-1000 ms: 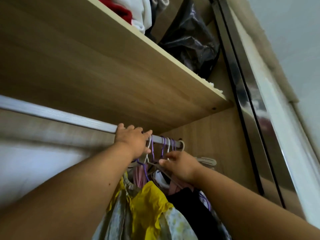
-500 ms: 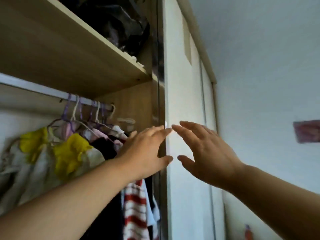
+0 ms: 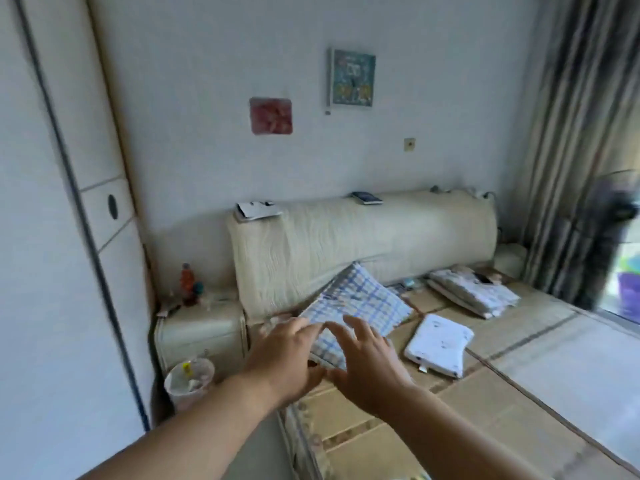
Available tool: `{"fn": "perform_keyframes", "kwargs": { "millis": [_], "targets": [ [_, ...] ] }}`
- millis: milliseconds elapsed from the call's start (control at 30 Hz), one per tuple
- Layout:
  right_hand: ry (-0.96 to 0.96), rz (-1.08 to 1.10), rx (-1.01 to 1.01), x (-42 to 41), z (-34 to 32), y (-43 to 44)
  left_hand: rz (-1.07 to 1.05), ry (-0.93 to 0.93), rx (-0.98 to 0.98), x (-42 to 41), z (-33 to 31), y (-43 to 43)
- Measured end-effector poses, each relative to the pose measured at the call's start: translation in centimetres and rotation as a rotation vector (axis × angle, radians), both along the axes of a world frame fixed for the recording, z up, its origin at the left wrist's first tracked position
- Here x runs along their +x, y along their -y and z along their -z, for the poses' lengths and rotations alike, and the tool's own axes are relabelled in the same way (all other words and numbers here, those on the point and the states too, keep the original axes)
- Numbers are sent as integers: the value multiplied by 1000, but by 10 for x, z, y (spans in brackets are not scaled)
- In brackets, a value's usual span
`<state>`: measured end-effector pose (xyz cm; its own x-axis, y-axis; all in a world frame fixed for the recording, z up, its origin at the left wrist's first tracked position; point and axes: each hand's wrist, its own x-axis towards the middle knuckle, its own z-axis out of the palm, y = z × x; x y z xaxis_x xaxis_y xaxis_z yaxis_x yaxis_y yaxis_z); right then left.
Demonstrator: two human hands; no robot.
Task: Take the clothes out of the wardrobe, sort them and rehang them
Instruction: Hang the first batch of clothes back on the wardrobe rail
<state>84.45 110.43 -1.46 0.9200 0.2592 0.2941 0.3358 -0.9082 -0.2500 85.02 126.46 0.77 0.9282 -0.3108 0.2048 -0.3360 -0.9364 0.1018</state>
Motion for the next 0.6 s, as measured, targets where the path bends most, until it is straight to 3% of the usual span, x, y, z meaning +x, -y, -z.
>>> {"fn": "perform_keyframes", "kwargs": {
  "millis": [333, 600],
  "targets": [
    [-301, 546, 106, -166, 108, 127, 373, -374, 21, -79, 106, 120],
    [-513, 794, 122, -280, 160, 148, 589, -469, 28, -147, 159, 154]
  ]
}}
